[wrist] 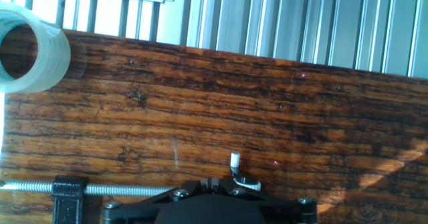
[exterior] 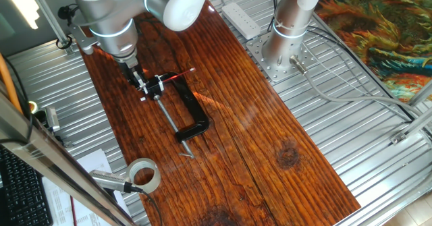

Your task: Sharpen the pencil with a pencil sharpener

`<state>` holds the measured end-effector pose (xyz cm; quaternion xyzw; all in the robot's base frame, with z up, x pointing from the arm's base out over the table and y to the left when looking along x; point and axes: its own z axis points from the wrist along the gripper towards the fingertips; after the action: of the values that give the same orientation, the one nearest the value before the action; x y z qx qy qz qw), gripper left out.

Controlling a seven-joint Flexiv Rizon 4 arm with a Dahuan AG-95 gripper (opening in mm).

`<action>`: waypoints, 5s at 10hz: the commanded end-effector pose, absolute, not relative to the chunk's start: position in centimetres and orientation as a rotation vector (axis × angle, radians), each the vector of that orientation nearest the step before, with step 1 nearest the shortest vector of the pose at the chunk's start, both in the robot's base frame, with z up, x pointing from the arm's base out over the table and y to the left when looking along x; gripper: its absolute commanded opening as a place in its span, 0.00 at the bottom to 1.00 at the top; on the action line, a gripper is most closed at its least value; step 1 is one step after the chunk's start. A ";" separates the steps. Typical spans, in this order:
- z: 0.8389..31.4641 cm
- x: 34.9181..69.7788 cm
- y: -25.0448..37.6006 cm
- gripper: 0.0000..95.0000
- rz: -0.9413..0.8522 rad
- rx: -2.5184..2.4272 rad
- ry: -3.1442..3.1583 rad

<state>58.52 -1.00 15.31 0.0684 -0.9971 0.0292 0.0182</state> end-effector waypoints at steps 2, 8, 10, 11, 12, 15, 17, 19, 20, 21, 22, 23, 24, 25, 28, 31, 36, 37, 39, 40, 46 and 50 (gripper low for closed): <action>15.4 58.5 -1.1 0.00 0.089 0.220 -3.096; 15.5 58.5 -1.4 0.00 0.084 0.210 -3.081; 15.5 58.5 -1.4 0.00 0.077 0.210 -3.072; 15.5 58.5 -1.5 0.00 0.080 0.216 -3.067; 15.5 58.5 -1.6 0.00 0.082 0.231 -3.072; 14.3 59.1 -2.7 0.00 0.078 0.184 -3.079; 12.7 59.2 -3.3 0.00 0.073 0.141 -3.099; 11.9 59.4 -3.4 0.00 0.073 0.121 -3.106; 11.7 59.4 -3.4 0.00 0.071 0.118 -3.106; 11.5 59.7 -3.3 0.00 0.070 0.119 -3.107; 11.4 60.1 -3.1 0.00 0.072 0.116 -3.106; 11.4 60.1 -3.1 0.00 0.072 0.113 -3.106; 11.4 60.1 -3.1 0.00 0.064 0.133 -3.108; 11.4 60.1 -3.1 0.00 0.043 0.140 -3.111; 11.4 60.1 -3.1 0.00 0.036 0.137 -3.084; 10.6 60.3 -3.3 0.00 0.037 0.140 -3.095; 7.5 60.7 -4.1 0.20 0.086 0.129 -3.112; 7.0 60.8 -4.4 0.20 0.086 0.130 -3.118; 6.6 60.8 -4.7 0.20 0.078 0.123 -3.115; 6.5 60.7 -4.8 0.20 0.067 0.107 -3.111; 5.7 61.2 -5.0 0.20 0.053 0.089 -3.077; 4.1 61.2 -5.1 0.20 0.010 0.039 -3.006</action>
<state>61.23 -5.19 4.14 0.0105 -0.9979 0.0030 0.0646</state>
